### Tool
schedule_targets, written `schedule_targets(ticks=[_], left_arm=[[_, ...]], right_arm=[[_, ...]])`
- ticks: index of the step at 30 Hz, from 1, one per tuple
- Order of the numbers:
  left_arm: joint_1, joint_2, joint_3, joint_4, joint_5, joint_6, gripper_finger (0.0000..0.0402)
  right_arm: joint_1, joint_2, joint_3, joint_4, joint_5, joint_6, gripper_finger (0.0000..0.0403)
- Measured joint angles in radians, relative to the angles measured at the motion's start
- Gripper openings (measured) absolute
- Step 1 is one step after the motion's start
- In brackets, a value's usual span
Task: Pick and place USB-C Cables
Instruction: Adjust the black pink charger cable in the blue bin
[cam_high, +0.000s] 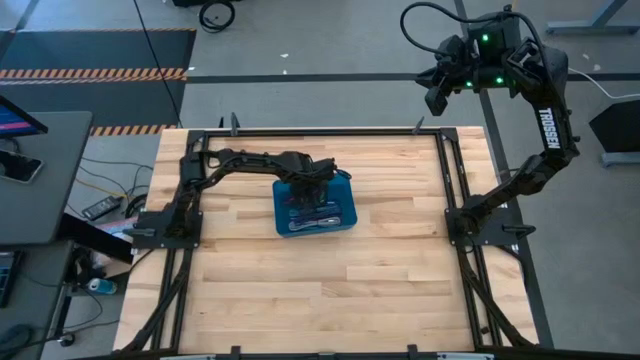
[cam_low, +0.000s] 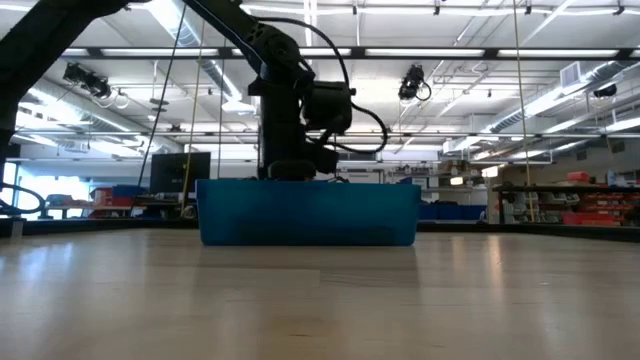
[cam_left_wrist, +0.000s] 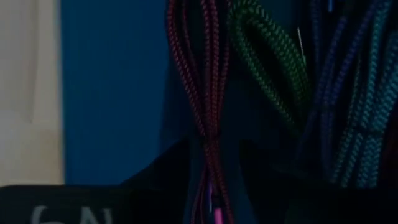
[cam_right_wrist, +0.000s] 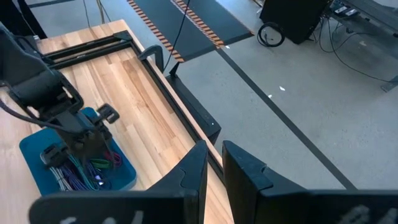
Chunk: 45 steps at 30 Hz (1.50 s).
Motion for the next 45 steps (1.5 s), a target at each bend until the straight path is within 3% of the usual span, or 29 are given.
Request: schedule_targets(ticks=[8,15,20,32,40,45], left_arm=[[0.001,0.017,0.0,0.017,0.015,-0.016,0.013],[0.001,0.012,0.0,0.013,0.036,-0.025,0.0016],[-0.016,0.012,0.032,-0.026,0.039,-0.023,0.0013],[-0.057,0.012,0.282,-0.065,0.042,0.071,0.0009],[-0.054,0.012,0.194,-0.134,0.042,0.035,0.0009],[-0.063,0.012,0.113,-0.093,0.06,0.022,0.0009]], right_arm=[[0.001,0.0,0.0,0.001,0.0,0.0,0.0055],[0.001,0.0,0.0,0.001,0.004,0.0,0.0055],[0.001,0.0,0.0,0.001,0.004,0.0,0.0055],[0.001,0.0,0.0,-0.003,0.003,0.0,0.0055],[0.001,0.0,0.0,-0.023,0.004,0.0,0.0055],[0.001,0.0,0.0,-0.022,0.004,0.0,0.0055]])
